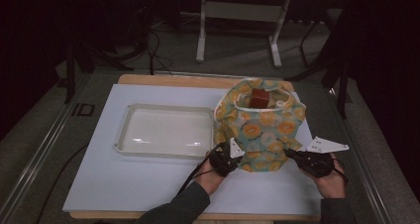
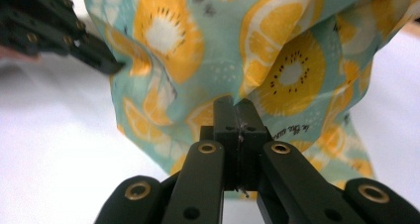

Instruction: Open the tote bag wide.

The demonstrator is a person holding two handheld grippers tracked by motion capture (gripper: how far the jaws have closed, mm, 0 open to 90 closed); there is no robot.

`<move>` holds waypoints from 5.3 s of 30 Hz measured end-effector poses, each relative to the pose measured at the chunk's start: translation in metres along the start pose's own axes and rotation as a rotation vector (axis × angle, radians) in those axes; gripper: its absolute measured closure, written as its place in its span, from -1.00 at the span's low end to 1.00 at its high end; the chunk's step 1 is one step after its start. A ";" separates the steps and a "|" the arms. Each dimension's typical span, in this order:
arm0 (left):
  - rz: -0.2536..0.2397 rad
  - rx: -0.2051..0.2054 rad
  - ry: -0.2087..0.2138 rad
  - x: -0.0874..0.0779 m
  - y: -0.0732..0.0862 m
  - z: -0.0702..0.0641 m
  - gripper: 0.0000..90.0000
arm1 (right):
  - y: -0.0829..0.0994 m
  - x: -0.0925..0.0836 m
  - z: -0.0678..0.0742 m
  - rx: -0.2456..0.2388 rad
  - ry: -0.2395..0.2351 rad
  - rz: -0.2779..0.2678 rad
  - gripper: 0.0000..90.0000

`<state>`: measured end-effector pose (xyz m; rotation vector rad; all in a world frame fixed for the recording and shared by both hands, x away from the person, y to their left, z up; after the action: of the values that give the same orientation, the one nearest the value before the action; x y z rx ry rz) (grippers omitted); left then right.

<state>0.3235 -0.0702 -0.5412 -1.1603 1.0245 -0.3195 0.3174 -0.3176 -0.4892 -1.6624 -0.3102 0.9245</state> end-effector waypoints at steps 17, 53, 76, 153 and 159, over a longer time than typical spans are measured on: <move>-0.058 -0.075 0.010 -0.019 -0.007 0.010 0.42 | 0.027 0.010 -0.007 0.046 -0.017 0.101 1.00; -0.138 -0.153 -0.009 -0.030 -0.059 0.014 0.93 | 0.010 0.002 -0.004 0.063 -0.035 0.048 0.27; -0.082 -0.019 0.034 -0.021 -0.038 -0.011 0.99 | -0.020 -0.015 0.001 0.057 0.020 -0.101 1.00; -0.293 -0.255 -0.056 -0.064 -0.104 0.104 0.19 | -0.017 -0.006 0.015 -0.012 -0.048 -0.043 1.00; -0.255 -0.290 -0.025 -0.049 -0.104 0.107 0.09 | -0.016 -0.005 0.015 -0.012 -0.053 -0.040 1.00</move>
<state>0.4120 -0.0157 -0.4235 -1.5596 0.9214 -0.3641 0.3081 -0.3053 -0.4726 -1.6391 -0.3843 0.9398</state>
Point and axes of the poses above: each handheld gripper's, and its own axes: x roughly forward along the jaws, y roughly out of its underside, z roughly to its left, the point moved 4 cm from there along x, roughly forward along the jaws, and after that the axes turned 12 degrees about -z, right-handed, at the moved point
